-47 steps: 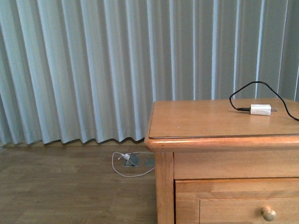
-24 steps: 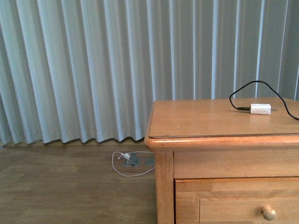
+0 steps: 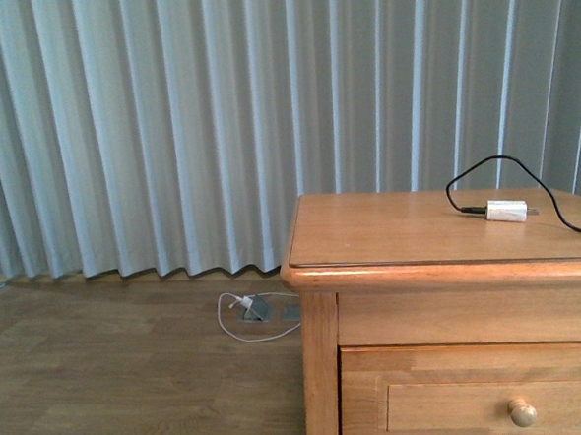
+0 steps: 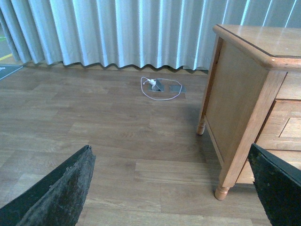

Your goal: Place pink marker in drawer with both arms

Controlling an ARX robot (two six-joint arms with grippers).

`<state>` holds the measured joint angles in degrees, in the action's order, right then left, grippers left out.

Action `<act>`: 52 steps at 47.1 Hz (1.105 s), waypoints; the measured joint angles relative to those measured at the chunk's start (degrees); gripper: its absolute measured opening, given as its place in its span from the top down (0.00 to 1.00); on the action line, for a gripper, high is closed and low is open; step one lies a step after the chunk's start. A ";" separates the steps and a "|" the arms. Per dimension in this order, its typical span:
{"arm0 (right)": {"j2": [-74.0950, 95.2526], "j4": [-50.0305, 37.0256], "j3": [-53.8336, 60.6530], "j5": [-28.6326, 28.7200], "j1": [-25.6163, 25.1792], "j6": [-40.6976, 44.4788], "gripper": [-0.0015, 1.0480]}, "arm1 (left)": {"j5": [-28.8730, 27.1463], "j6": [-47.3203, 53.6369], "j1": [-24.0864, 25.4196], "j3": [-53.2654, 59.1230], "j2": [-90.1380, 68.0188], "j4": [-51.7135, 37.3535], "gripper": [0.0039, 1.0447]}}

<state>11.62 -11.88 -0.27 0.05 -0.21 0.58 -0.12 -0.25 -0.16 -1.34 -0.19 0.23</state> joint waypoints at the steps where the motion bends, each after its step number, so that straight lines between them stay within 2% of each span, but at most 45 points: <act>1: -0.26 0.26 0.00 0.00 0.00 0.00 0.98 | 0.00 0.02 0.00 0.00 0.00 0.00 0.05; 7: -1.97 2.10 0.00 0.00 0.00 0.00 0.98 | -0.02 0.00 0.00 0.00 0.00 0.00 0.05; 11: -10.03 11.41 -0.04 0.00 0.04 0.00 0.98 | 0.00 0.02 0.00 0.00 0.00 0.00 0.05; 27: -11.37 11.80 -0.04 0.00 0.04 0.04 0.98 | -0.02 0.00 0.00 0.00 0.00 0.00 0.05; 32: -11.37 11.80 -0.04 0.00 0.04 0.00 0.82 | -0.02 0.02 0.00 0.00 0.00 0.00 0.05; 40: -11.37 11.80 -0.04 0.00 0.04 0.00 0.43 | -0.02 0.02 0.00 0.00 0.00 0.00 0.05; 45: -11.37 11.80 -0.04 0.00 0.04 0.00 0.26 | 0.00 0.02 0.00 0.00 0.00 0.00 0.05; 47: -11.37 11.80 -0.04 0.00 0.04 0.00 0.16 | 0.00 0.02 0.00 0.00 0.00 0.00 0.05; 50: -11.37 11.80 -0.04 0.00 0.04 -0.02 0.07 | 0.00 0.02 0.00 0.00 0.00 0.00 0.05; 52: -11.37 11.80 -0.04 0.00 0.04 -0.07 0.07 | -0.02 0.02 0.00 0.00 0.00 0.00 0.05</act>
<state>0.25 -0.08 -0.32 0.05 -0.16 0.51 -0.14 -0.23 -0.16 -1.34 -0.19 0.23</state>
